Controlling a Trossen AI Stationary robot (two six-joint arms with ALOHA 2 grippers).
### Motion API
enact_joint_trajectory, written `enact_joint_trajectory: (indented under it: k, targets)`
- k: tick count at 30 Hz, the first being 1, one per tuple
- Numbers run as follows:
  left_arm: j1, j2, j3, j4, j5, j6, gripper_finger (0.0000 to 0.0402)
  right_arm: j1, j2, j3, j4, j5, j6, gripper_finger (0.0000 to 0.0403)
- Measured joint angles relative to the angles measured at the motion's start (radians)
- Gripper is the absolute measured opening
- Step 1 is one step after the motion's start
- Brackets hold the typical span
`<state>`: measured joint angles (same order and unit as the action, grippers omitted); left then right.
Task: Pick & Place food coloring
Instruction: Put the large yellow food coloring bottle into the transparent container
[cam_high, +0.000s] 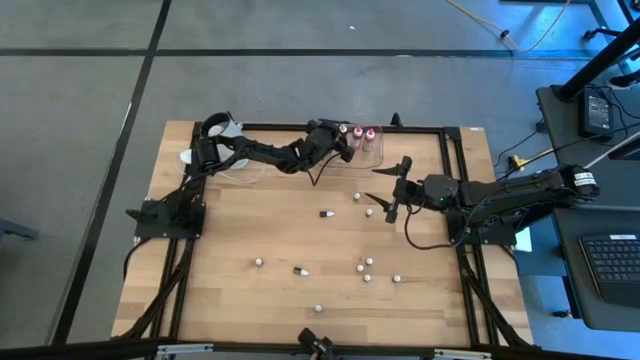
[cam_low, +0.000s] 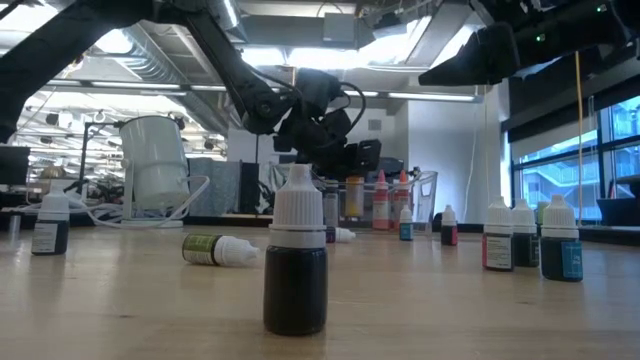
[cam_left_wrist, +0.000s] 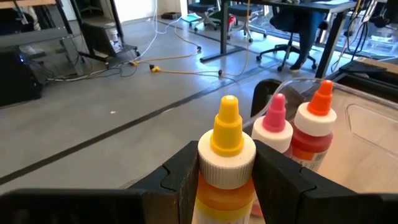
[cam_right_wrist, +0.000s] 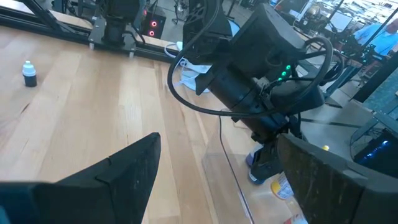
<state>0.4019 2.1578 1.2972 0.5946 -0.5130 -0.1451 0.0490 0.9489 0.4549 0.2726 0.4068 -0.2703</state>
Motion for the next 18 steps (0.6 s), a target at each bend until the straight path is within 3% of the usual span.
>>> enact_joint_trajectory:
  k: [11, 18]
  targets:
    - [0.0, 0.0, 0.0, 0.0, 0.002, 0.0, 0.013, 0.0, 0.0, 0.0, -0.001, 0.0, 0.0, 0.0323]
    - [-0.001, 0.0, 0.0, 0.038, 0.055, -0.002, 0.013, 0.0, 0.0, 0.0, -0.002, 0.0, 0.0, 0.0323]
